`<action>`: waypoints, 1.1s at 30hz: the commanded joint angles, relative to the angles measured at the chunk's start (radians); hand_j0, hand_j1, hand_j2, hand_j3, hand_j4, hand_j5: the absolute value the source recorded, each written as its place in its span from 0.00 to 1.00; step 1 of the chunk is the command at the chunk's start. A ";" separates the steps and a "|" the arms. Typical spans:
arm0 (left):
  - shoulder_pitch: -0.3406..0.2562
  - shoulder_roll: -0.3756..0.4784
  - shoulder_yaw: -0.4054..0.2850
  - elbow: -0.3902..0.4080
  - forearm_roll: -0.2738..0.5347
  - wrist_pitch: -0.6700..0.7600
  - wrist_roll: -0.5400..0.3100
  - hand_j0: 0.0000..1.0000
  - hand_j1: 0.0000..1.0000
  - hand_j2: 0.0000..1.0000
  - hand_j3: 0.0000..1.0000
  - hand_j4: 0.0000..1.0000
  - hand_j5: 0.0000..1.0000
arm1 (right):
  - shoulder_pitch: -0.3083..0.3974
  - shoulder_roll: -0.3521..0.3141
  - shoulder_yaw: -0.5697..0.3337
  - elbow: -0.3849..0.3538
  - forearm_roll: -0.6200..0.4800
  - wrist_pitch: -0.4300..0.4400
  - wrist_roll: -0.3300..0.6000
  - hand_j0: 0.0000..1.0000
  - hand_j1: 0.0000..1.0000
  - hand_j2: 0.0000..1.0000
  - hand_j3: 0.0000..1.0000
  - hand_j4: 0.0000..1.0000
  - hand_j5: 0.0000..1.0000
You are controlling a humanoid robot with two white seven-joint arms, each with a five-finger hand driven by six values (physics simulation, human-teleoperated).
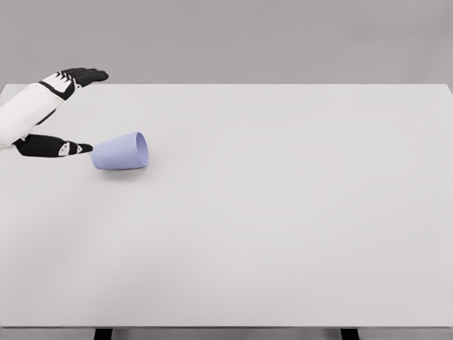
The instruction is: Flip the cup with left arm and place it on the table
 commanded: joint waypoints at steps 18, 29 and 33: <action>0.008 0.017 -0.017 0.000 0.005 0.000 0.001 1.00 1.00 1.00 1.00 1.00 1.00 | 0.002 0.000 0.001 0.003 0.000 0.001 0.000 1.00 1.00 1.00 1.00 1.00 1.00; 0.015 0.016 -0.080 0.000 0.075 -0.049 0.010 1.00 1.00 1.00 1.00 1.00 1.00 | 0.000 0.000 0.001 0.003 0.000 0.001 0.000 1.00 1.00 1.00 1.00 1.00 1.00; 0.012 0.007 -0.141 0.000 0.186 -0.049 0.011 1.00 1.00 1.00 1.00 1.00 1.00 | 0.002 0.000 0.001 0.003 0.000 0.001 0.000 1.00 1.00 1.00 1.00 1.00 1.00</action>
